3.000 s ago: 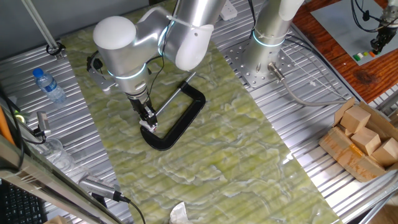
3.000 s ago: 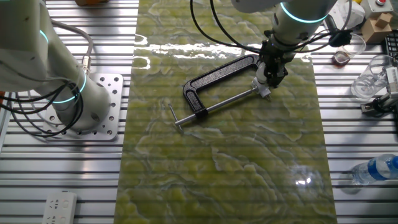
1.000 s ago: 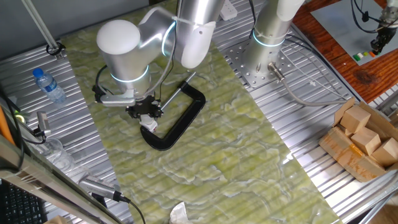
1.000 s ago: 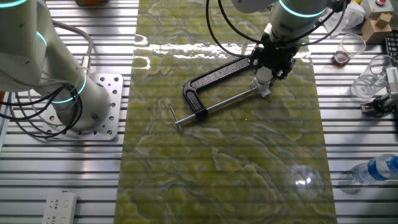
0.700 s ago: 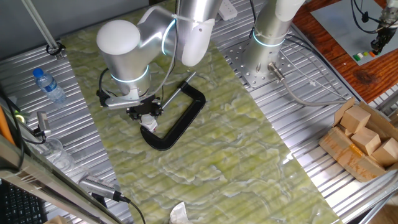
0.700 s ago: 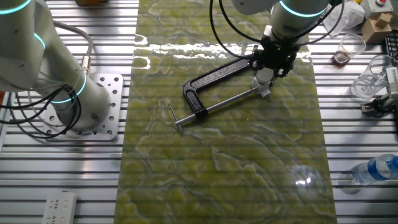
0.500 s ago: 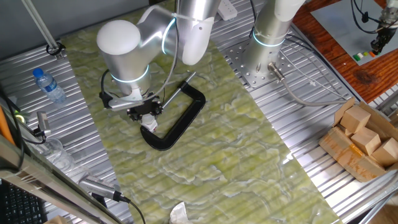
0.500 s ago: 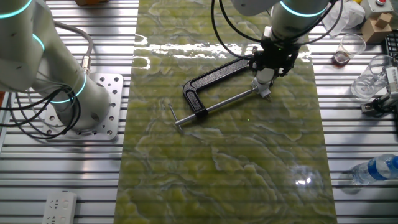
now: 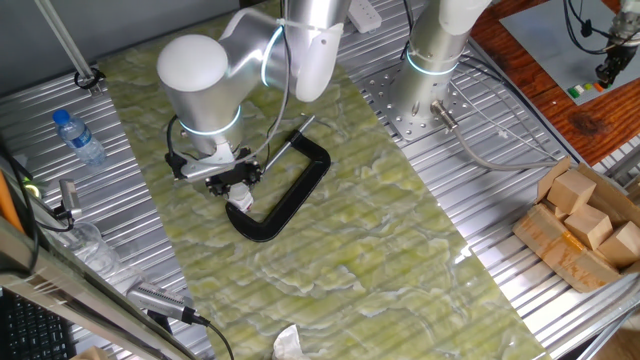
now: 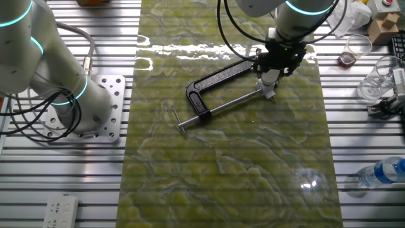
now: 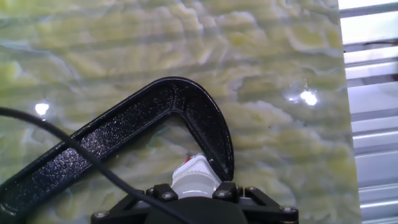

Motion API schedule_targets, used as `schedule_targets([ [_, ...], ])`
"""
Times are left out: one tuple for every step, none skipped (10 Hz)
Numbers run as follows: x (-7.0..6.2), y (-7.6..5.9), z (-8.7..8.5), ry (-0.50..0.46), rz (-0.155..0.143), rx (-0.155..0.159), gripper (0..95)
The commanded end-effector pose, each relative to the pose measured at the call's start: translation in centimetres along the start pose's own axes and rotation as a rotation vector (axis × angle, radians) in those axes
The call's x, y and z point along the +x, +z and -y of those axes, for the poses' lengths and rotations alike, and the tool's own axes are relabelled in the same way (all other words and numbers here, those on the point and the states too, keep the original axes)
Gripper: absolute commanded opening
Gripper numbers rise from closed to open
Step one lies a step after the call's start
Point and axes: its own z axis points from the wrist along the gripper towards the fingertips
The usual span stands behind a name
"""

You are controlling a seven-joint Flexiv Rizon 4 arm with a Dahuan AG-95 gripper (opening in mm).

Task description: Take out the light bulb by rotating it

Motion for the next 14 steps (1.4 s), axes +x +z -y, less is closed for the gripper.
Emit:
schedule_targets([
  [0.03, -0.01, 0.09, 0.023, 0.002, 0.002, 57.0],
  [0.02, -0.02, 0.1, 0.043, 0.001, 0.002, 76.0],
  [0.01, -0.03, 0.11, 0.06, 0.0, 0.006, 76.0],
  [-0.03, -0.06, 0.15, 0.088, -0.001, 0.009, 76.0],
  [-0.03, -0.07, 0.15, 0.13, 0.003, 0.008, 76.0],
  [-0.04, -0.09, 0.17, 0.22, 0.01, 0.006, 76.0],
  [0.0, -0.13, 0.22, 0.385, 0.017, 0.001, 76.0],
  [0.01, -0.14, 0.23, 0.423, 0.016, 0.0, 76.0],
  [0.0, -0.19, 0.25, 0.607, 0.017, -0.009, 76.0],
  [-0.01, -0.22, 0.25, 0.678, 0.022, -0.015, 76.0],
  [-0.01, -0.22, 0.25, 0.743, 0.027, -0.022, 76.0],
  [0.0, -0.23, 0.26, 0.815, 0.036, -0.031, 76.0],
  [0.0, -0.23, 0.26, 0.874, 0.049, -0.041, 76.0],
  [0.01, -0.25, 0.27, 0.943, 0.061, -0.051, 76.0],
])
